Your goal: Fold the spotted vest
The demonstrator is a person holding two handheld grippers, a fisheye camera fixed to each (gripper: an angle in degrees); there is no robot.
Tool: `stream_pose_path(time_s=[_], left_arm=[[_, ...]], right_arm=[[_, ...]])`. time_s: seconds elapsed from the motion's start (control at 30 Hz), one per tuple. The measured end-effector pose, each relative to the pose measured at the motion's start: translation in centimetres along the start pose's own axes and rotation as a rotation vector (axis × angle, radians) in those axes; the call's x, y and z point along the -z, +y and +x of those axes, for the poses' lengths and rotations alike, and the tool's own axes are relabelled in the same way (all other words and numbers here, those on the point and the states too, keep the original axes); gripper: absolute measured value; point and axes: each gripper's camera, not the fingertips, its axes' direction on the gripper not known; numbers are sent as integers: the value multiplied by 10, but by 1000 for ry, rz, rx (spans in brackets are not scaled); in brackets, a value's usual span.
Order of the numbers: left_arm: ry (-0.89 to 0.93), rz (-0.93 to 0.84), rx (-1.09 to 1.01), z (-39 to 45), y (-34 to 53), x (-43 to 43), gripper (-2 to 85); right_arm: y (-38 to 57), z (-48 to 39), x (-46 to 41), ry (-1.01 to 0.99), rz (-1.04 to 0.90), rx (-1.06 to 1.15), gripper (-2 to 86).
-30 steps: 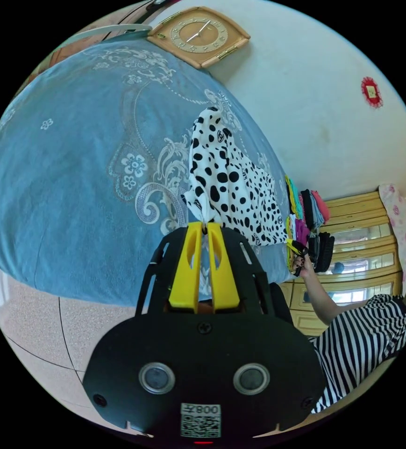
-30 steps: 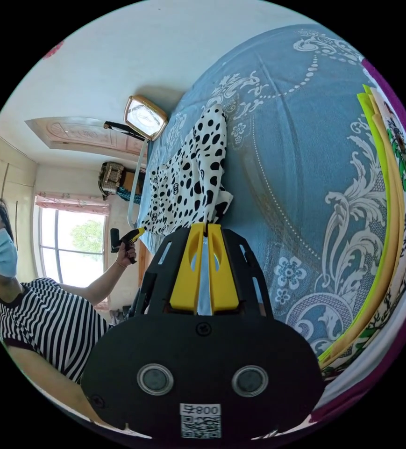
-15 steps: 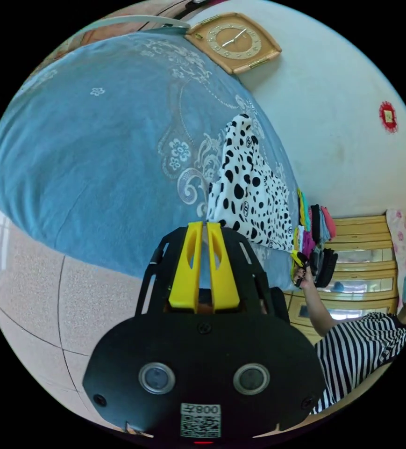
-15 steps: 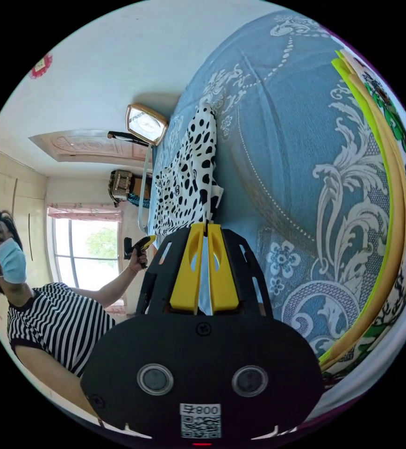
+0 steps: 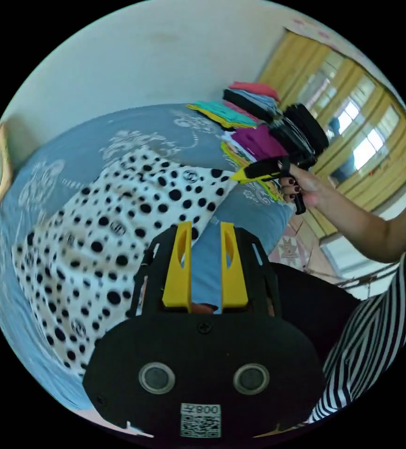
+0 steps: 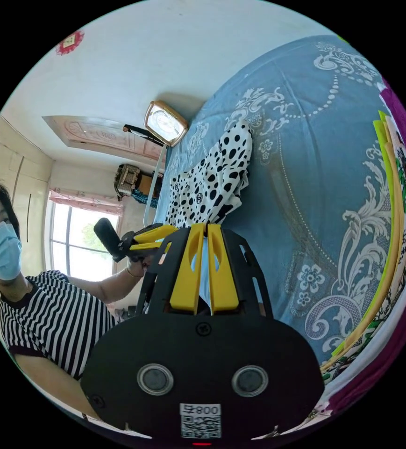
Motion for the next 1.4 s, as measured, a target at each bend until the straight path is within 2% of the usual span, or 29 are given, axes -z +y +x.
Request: stream_pose_path(time_s=[0.07,0.2,0.3,0.47,0.63,0.83,1.07,1.4], left_arm=[[-133,-85,-129,34,-36,-42,101],[-332,-125,-167,58,-63,-80,52],[-271,-94,-83,54,-71,-87,29],[-47,45,225,15,-62,-80,21],[32,101,343,0,-57,-85,19],[53,110,358,-3,-56,-95,19],[51,87,316,-8,-52,-97,19],[80,98,304,-32,-27,-71,18]], right_arm=[[-7,-5,-3,-7,-6,14,11],[-23,-13,-13,10,-45,43,12],[-33,-10,-9,22,-20,49,14],[-54,18,3,-13,86,-38,24],[-106,47,-19,-93,72,-148,67],[-161,58,-41,-179,83,-227,92],[-212,49,-58,-150,78,-269,89],[-280,-4,-71,-97,48,-251,23]])
